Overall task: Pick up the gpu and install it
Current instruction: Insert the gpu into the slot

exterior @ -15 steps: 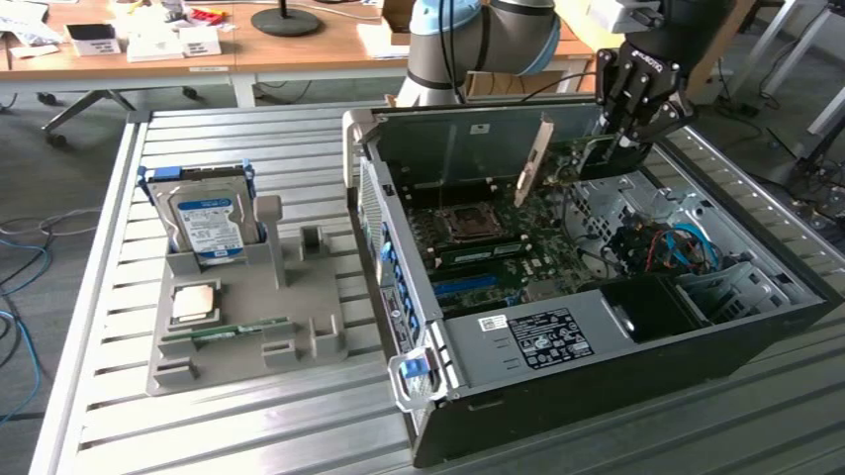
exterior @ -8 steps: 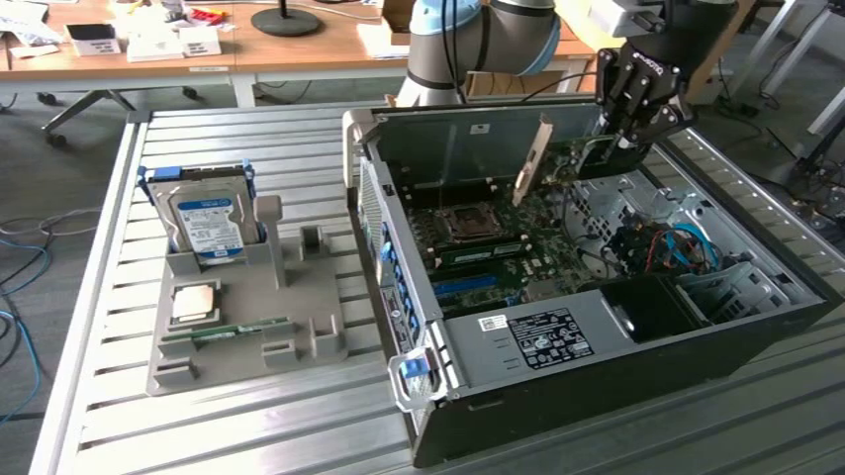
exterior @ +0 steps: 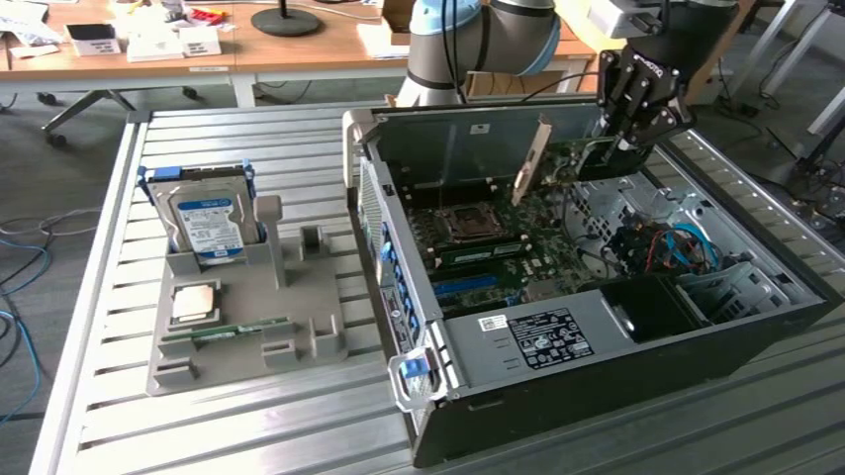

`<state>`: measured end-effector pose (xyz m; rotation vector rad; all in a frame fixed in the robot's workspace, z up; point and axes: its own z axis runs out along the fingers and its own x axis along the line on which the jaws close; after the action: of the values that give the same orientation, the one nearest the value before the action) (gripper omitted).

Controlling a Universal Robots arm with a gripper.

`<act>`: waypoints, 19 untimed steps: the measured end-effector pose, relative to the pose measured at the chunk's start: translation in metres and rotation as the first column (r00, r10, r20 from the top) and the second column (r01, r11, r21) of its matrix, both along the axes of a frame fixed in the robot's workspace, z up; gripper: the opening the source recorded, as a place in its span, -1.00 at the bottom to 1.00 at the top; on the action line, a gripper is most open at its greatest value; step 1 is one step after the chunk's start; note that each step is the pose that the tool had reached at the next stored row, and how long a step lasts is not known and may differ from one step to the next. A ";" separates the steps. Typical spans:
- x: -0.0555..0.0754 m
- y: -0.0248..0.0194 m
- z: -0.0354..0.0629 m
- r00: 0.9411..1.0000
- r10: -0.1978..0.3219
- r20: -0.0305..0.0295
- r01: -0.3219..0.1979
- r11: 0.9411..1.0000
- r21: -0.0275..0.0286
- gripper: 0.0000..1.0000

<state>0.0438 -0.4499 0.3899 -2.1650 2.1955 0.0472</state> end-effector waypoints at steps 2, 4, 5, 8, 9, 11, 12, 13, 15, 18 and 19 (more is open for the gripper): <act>0.000 0.0000 0.0000 1.000 0.000 0.000 0.000 1.000 0.001 -0.47; -0.002 0.0000 -0.0001 1.000 0.000 0.001 0.000 1.000 0.007 -0.47; -0.004 0.0000 -0.0001 1.000 0.000 0.002 0.000 1.000 0.010 -0.47; -0.010 -0.0008 -0.0004 1.000 0.000 0.006 0.000 1.000 0.027 -0.47; -0.012 -0.0015 -0.0005 1.000 0.000 0.007 0.000 1.000 0.031 -0.47; -0.013 -0.0029 -0.0010 1.000 0.000 0.007 0.000 0.999 0.033 -0.47; -0.014 -0.0036 -0.0013 1.000 0.000 0.007 0.000 0.999 0.033 -0.47; -0.014 -0.0041 -0.0017 1.000 0.000 0.007 0.000 0.999 0.033 -0.47; -0.014 -0.0050 -0.0026 1.000 -0.001 0.007 0.000 0.999 0.033 -0.47; -0.015 -0.0062 -0.0048 1.000 -0.003 0.007 0.003 0.999 0.033 -0.47; -0.015 -0.0063 -0.0049 1.000 -0.004 0.007 0.004 0.999 0.033 -0.47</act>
<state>0.0292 -0.4562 0.3850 -2.1408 2.1793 0.0751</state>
